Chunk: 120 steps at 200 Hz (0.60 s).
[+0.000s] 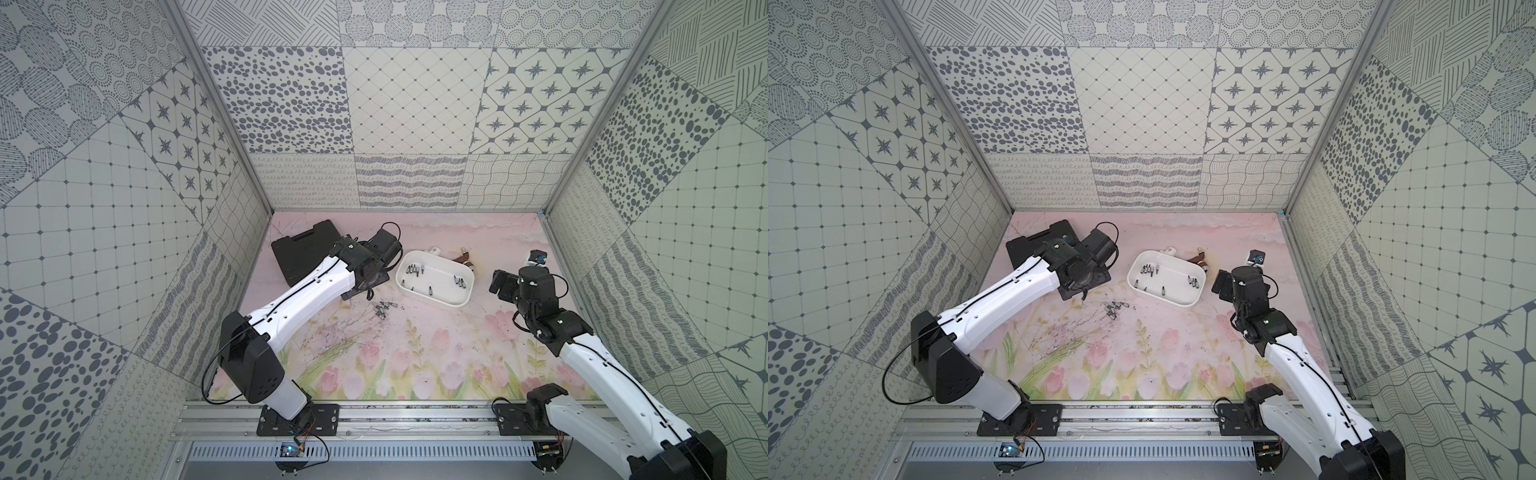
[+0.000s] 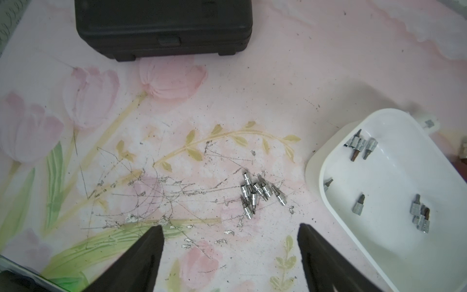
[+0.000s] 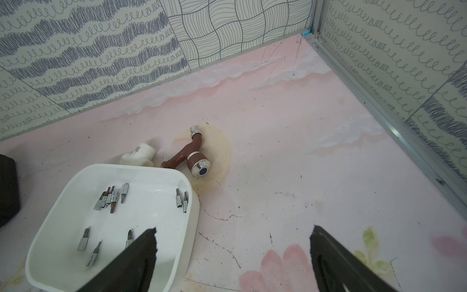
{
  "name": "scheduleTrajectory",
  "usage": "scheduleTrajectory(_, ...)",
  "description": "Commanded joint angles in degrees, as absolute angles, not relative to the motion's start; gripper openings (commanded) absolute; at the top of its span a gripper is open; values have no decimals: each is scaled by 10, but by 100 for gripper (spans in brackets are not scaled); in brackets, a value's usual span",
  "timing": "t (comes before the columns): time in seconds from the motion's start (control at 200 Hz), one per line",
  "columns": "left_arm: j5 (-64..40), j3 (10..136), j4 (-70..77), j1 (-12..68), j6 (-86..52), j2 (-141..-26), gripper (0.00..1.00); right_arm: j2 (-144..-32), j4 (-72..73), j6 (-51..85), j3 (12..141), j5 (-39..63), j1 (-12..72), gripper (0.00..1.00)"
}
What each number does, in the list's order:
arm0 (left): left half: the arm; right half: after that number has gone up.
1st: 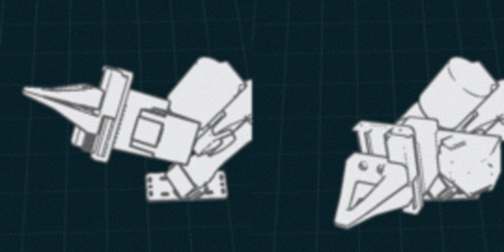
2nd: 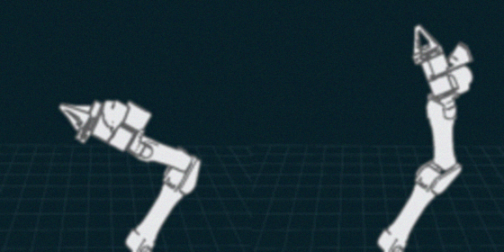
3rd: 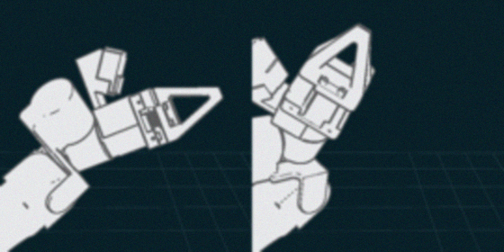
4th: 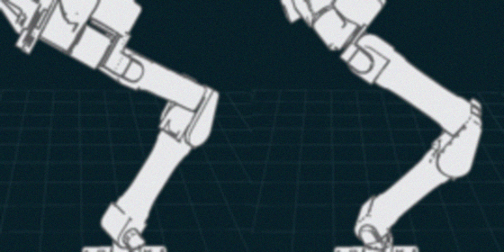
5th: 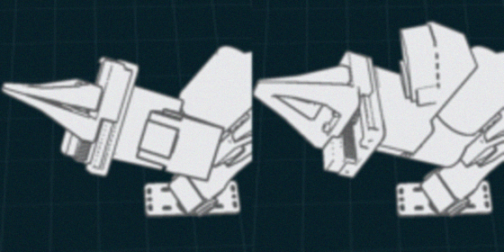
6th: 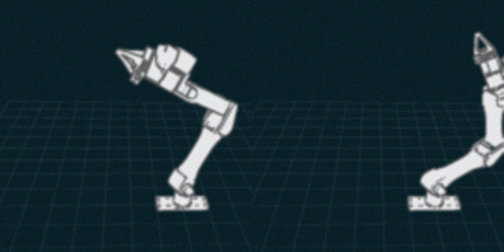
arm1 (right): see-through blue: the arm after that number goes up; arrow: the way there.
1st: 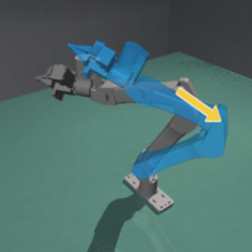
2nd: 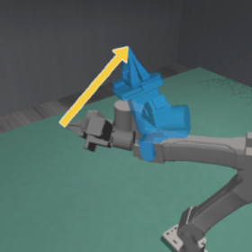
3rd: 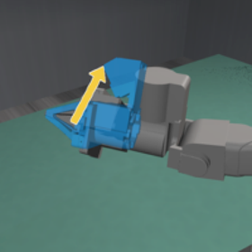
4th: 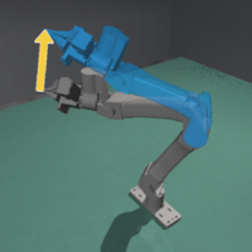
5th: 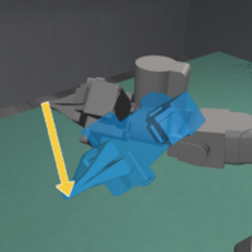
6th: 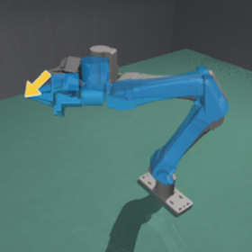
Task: Put the bit on the desktop into the storage box
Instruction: Pick up the screwdriver bit from the center of the board.
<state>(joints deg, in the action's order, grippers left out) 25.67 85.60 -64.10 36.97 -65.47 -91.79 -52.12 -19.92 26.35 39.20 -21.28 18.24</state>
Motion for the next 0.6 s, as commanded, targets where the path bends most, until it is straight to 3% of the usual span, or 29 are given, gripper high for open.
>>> scheduleTrajectory(0.0,170,814,-635,368,-784,-938,81,-525,-186,265,392,-220,179,97)
scheduleTrajectory(0.285,102,784,-583,368,-798,-995,65,-518,-186,265,389,-222,179,97)
scheduleTrajectory(0.595,44,771,-529,368,-803,-1049,59,-519,-186,265,389,-220,179,97)
